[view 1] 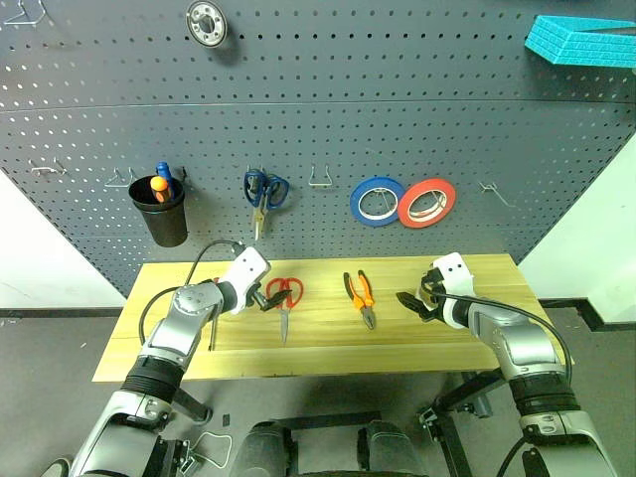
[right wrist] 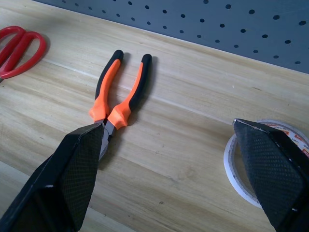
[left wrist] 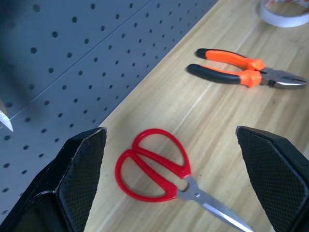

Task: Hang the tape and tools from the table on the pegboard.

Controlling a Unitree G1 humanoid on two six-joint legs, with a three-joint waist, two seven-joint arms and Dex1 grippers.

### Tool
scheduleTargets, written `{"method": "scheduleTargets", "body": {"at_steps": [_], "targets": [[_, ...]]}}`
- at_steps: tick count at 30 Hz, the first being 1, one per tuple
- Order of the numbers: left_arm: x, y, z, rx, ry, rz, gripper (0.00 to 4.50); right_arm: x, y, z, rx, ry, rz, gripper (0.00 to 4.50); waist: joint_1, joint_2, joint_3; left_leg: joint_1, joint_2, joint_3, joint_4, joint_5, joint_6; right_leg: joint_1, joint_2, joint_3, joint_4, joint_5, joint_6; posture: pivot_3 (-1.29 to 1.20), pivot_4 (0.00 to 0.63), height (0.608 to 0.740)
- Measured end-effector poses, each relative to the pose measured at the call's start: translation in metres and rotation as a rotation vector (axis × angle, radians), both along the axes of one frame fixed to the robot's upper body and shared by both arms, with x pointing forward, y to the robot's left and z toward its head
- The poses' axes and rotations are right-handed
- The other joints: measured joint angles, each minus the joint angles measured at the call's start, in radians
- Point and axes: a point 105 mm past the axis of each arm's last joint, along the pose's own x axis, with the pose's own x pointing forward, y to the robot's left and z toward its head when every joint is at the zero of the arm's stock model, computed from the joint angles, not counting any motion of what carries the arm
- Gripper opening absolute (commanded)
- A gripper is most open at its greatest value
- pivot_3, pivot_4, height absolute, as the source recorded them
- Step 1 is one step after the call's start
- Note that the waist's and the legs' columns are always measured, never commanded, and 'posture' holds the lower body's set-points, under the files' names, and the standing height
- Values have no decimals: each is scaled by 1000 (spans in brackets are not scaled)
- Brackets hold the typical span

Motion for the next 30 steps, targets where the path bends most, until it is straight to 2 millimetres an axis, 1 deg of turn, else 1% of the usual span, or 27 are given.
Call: {"method": "scheduleTargets", "body": {"at_steps": [2,6,12,15,18,21,24,27,30], "targets": [[1,1,-1,21,-11,8,4500,1,0,0,0,-1,-1,4458,0,0,0,0,0,0,0,0,0,0,0,0,0,0,0,113,0,716],[4,11,-8,125,-61,28,4500,0,-1,-2,-1,8,-7,4458,0,0,0,0,0,0,0,0,0,0,0,0,0,0,0,114,0,716],[8,11,-9,137,-92,61,4500,3,-1,0,-1,1,-7,4458,1,0,0,0,0,0,0,0,0,0,0,0,0,0,0,114,0,716],[10,11,-7,154,-94,51,4500,3,0,1,-1,-2,-7,4458,1,0,0,0,0,0,0,0,0,0,0,0,0,0,0,113,0,716],[7,8,-9,145,-76,22,4500,4,-1,1,-3,-2,-11,4458,0,0,0,0,0,0,0,0,0,0,0,0,0,0,0,111,0,716],[3,1,-5,112,-60,-21,4500,7,-3,-1,-9,4,-32,4458,0,0,0,0,0,0,0,0,0,0,0,0,0,0,0,111,0,716],[-7,-11,-1,57,-27,-96,4500,13,-8,-2,-30,17,-75,4458,-1,0,0,0,0,0,0,0,0,0,0,0,0,0,0,111,0,716],[-18,-21,-3,33,13,-164,4500,14,-13,-6,-46,36,-113,4458,-1,0,0,0,0,0,0,0,0,0,0,0,0,0,0,111,0,716],[-24,-24,-6,24,37,-192,4500,14,-14,-9,-46,45,-121,4458,-1,0,0,0,0,0,0,0,0,0,0,0,0,0,0,111,0,716]]}}
